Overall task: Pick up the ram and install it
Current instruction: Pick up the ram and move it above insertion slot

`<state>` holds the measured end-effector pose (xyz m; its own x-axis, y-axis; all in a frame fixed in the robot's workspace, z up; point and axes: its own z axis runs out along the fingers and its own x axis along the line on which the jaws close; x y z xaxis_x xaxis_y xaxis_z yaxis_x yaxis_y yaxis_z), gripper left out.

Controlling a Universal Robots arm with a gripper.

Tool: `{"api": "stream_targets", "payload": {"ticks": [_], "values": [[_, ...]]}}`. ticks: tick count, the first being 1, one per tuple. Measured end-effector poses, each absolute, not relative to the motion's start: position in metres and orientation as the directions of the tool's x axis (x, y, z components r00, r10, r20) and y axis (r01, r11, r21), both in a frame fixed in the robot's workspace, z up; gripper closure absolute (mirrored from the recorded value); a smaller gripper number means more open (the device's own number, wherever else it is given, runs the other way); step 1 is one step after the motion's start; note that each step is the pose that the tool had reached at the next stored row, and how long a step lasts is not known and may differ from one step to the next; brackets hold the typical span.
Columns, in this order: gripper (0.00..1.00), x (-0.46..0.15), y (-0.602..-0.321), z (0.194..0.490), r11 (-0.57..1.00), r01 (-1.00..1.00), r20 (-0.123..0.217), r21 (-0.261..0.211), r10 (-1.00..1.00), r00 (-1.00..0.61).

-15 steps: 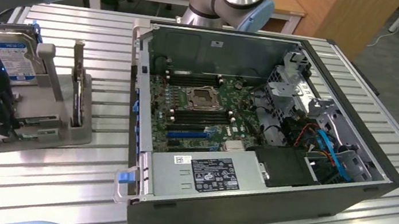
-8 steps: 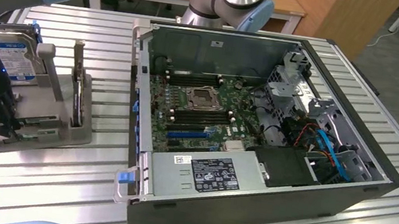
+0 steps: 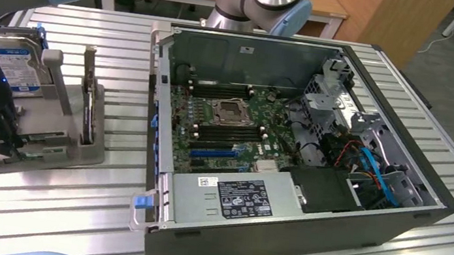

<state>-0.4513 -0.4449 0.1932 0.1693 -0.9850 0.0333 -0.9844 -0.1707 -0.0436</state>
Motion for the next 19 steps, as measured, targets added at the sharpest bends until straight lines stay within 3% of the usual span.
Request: {"api": "stream_targets", "payload": {"ticks": [3, 4, 19], "values": [[0.66, -0.4513, -0.4449, 0.1932, -0.171, -0.984, 0.033, -0.044, -0.985, 0.169], [0.73, -0.4513, -0.4449, 0.1932, -0.171, -0.984, 0.033, -0.044, -0.985, 0.169], [0.73, -0.4513, -0.4481, 0.1921, -0.171, -0.984, 0.034, -0.048, -0.985, 0.169]]}}
